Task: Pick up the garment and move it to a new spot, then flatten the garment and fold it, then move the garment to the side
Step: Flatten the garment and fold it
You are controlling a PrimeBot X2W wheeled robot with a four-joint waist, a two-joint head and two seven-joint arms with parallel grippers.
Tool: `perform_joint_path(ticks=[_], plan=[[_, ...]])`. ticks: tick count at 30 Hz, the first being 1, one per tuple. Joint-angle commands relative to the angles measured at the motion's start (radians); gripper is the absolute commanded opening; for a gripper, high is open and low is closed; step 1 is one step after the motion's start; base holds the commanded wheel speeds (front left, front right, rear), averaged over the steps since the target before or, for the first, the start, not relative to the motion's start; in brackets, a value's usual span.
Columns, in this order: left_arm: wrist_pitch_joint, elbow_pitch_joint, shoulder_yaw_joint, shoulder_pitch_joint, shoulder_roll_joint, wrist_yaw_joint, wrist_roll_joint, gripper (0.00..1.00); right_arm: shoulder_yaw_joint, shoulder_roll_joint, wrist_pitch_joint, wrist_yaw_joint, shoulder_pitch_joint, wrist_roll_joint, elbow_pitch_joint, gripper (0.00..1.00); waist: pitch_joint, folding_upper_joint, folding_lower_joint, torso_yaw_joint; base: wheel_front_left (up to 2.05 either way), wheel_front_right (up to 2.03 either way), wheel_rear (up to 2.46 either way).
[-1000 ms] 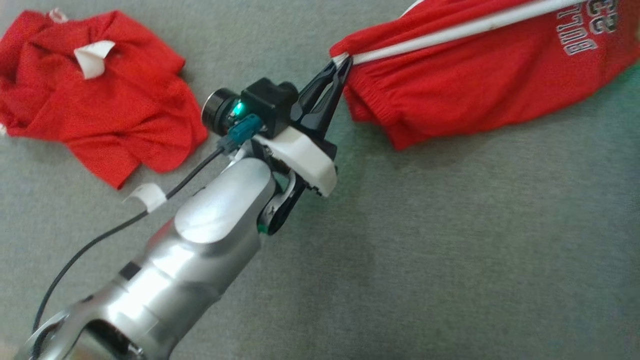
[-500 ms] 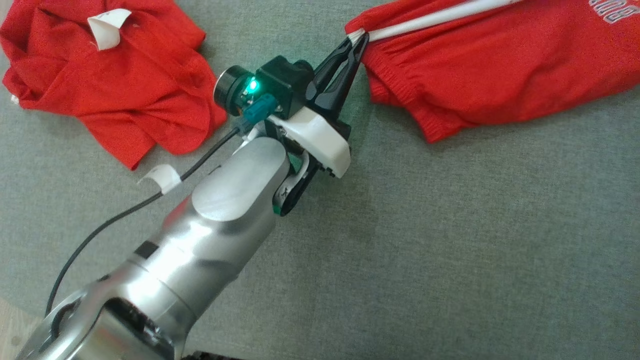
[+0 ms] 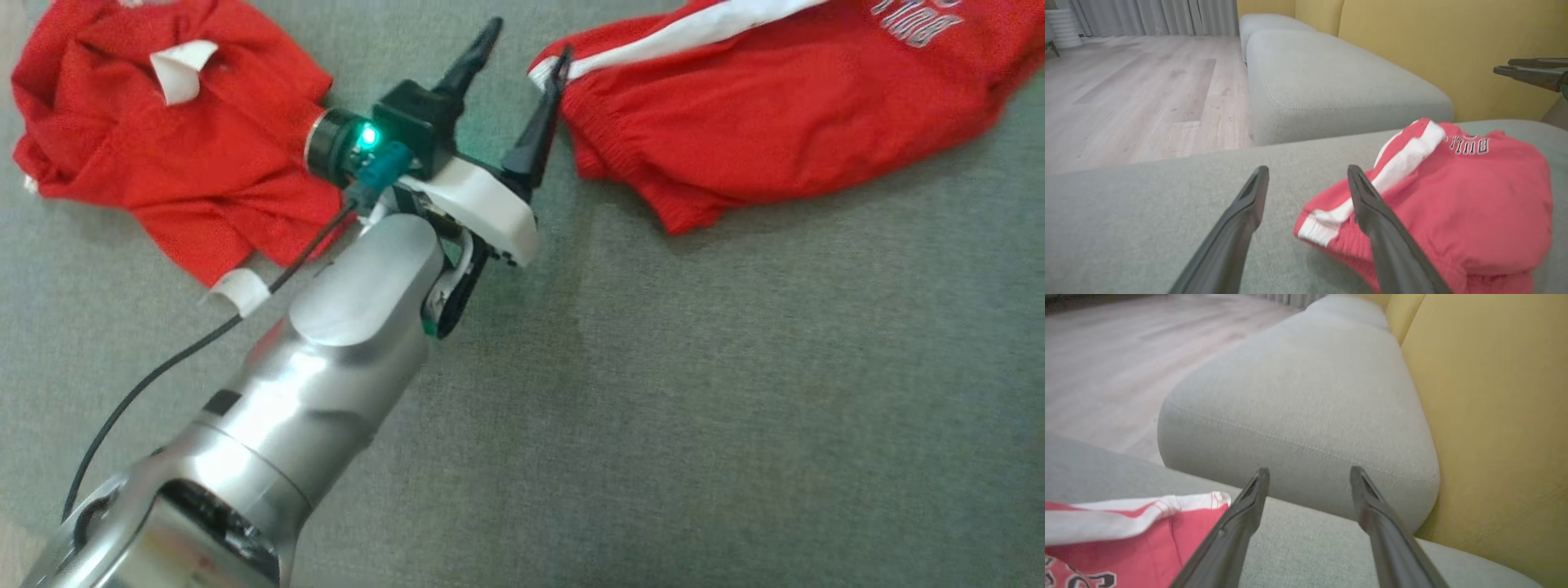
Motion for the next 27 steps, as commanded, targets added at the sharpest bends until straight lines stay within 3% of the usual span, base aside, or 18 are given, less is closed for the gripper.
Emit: perform_joint_path(ticks=[1, 8, 12, 18, 23, 27], plan=[[-0.012, -0.021, 0.044, -0.017, 0.027, 0.011, 0.002, 1.00, -0.015, 0.004, -0.045, -0.003, 0.021, 0.012, -0.014, 1.00, -0.036, 0.0000, 0.0000, -0.021, 0.00, 0.00, 0.00], [-0.015, -0.209, 0.224, 0.066, 0.083, 0.108, 0.121, 1.00, -0.143, 0.100, -0.184, -0.003, 0.107, 0.059, -0.057, 1.00, -0.144, 0.0000, 0.0000, -0.081, 0.00, 0.00, 0.00], [-0.015, -0.317, 0.312, 0.181, 0.107, 0.148, 0.220, 1.00, -0.319, 0.168, -0.188, -0.003, 0.227, 0.045, -0.226, 1.00, -0.199, 0.0000, 0.0000, -0.121, 0.00, 0.00, 0.00], [-0.016, -0.401, 0.415, 0.362, 0.107, 0.156, 0.310, 1.00, -0.524, 0.356, -0.188, -0.003, 0.532, -0.051, -0.498, 1.00, -0.268, 0.0000, 0.0000, -0.164, 0.00, 0.00, 0.00], [-0.016, -0.438, 0.476, 0.506, 0.091, 0.146, 0.370, 1.00, -0.562, 0.495, -0.188, -0.003, 0.760, -0.127, -0.653, 1.00, -0.313, 0.0000, 0.0000, -0.189, 0.00, 0.00, 0.00], [-0.016, -0.455, 0.507, 0.607, 0.073, 0.134, 0.410, 1.00, -0.554, 0.558, -0.188, -0.003, 0.903, -0.179, -0.722, 1.00, -0.334, 0.0000, 0.0000, -0.202, 0.00, 0.00, 0.00]])
